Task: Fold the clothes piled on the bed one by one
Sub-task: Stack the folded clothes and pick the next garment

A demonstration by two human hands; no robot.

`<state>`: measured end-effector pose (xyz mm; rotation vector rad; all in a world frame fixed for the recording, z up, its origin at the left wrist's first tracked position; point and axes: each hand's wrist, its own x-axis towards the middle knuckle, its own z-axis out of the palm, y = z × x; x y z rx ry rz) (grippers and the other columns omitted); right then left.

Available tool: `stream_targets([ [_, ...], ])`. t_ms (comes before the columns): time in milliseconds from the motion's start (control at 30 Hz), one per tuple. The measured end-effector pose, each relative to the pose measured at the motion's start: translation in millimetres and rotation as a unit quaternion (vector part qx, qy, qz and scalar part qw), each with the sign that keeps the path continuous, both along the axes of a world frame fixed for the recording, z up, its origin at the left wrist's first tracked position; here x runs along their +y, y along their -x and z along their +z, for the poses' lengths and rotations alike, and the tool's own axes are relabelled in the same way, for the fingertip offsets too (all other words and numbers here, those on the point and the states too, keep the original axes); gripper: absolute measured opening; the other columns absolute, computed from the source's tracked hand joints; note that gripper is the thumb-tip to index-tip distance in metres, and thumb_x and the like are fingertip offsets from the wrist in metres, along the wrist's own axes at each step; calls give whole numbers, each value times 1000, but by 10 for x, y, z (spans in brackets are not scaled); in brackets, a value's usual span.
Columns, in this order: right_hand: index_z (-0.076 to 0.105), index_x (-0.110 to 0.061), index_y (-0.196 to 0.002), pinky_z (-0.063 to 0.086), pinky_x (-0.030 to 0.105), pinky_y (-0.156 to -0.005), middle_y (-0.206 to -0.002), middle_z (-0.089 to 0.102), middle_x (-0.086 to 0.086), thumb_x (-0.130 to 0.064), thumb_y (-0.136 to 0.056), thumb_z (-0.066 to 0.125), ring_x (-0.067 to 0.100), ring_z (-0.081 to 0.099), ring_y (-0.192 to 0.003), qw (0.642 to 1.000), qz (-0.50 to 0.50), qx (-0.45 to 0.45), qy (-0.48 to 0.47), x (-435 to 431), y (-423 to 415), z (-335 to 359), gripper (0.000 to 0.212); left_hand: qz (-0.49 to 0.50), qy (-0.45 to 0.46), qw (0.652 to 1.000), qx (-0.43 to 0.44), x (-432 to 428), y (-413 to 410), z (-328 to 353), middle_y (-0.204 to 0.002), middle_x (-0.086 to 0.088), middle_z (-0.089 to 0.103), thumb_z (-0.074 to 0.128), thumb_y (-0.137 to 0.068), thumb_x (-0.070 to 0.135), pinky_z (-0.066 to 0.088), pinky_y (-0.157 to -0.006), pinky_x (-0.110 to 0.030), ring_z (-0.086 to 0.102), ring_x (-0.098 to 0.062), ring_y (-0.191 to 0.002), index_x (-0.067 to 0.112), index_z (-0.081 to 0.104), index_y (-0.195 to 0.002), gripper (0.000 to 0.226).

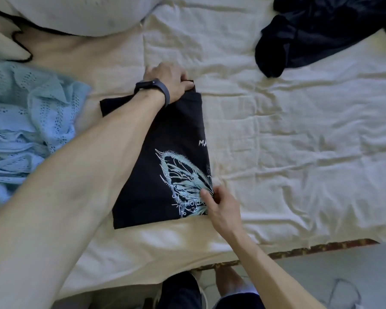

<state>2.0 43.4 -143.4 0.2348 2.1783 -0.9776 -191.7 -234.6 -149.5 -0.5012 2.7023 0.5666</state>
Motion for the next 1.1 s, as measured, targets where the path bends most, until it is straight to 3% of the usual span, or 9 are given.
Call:
stream_targets([
  [167,55,-22,-89,39,16,-58,-75,59,-8,-42,-96,68,2,52,-64,999,40,2,-24,23,19,-3,24,18,31,999,31,189,-229,-207,-131,-5,52,41,-101,53,31,-103,-42,45,-28,-125,27,59,-124,39],
  [333,50,-12,-141,38,41,-109,-146,48,10,-40,-100,58,28,45,-134,964,134,208,-102,-119,285,46,51,53,77,982,166,597,-1193,-110,-163,-4,27,39,-101,47,12,-119,-58,23,-25,-151,25,32,-156,60],
  [467,25,-27,-161,13,48,-124,-171,11,6,-46,-105,38,27,9,-157,888,299,337,-87,-736,684,-106,61,12,80,996,24,988,-2396,-182,-168,-3,8,28,-102,54,14,-120,-62,8,-25,-155,25,14,-160,67],
  [600,12,-33,-164,-3,53,-126,-172,-4,0,-57,-105,28,19,-7,-158,813,459,336,-128,-910,1042,-398,65,93,114,989,-12,892,-3038,-264,-168,-2,12,25,-101,58,6,-121,-55,10,-26,-154,32,13,-160,66],
  [733,5,-23,-164,0,52,-124,-172,-4,3,-58,-103,27,24,-1,-158,891,309,276,-185,-707,919,-341,73,227,98,969,-24,711,-3268,-178,-166,-9,17,28,-100,54,13,-122,-52,16,-28,-153,22,19,-160,69],
  [867,38,-10,-149,40,47,-108,-144,46,13,-50,-99,55,33,48,-127,971,146,164,-93,-289,288,-73,66,355,63,932,29,846,-3207,70,-148,-15,45,63,-93,41,43,-99,-50,47,-37,-128,10,43,-149,66],
  [933,54,-17,-126,50,39,-90,-115,64,0,-47,-94,68,24,64,-104,996,66,47,-36,-94,44,6,46,471,-18,882,27,922,-3229,158,-136,-16,49,70,-88,39,47,-93,-48,51,-37,-117,13,45,-143,66],
  [1033,64,-16,-103,54,35,-69,-88,72,1,-38,-92,73,18,67,-78,990,-54,-127,28,60,-173,20,26,640,-207,740,11,900,-3305,201,-113,0,60,71,-87,44,46,-84,-35,60,-28,-107,18,51,-121,47],
  [1100,68,-12,-97,49,27,-58,-78,70,3,-30,-96,70,13,62,-65,982,-87,-155,60,114,-213,-3,18,654,-269,707,-22,817,-3379,179,-101,7,62,71,-88,46,44,-79,-32,61,-22,-98,17,56,-113,41],
])
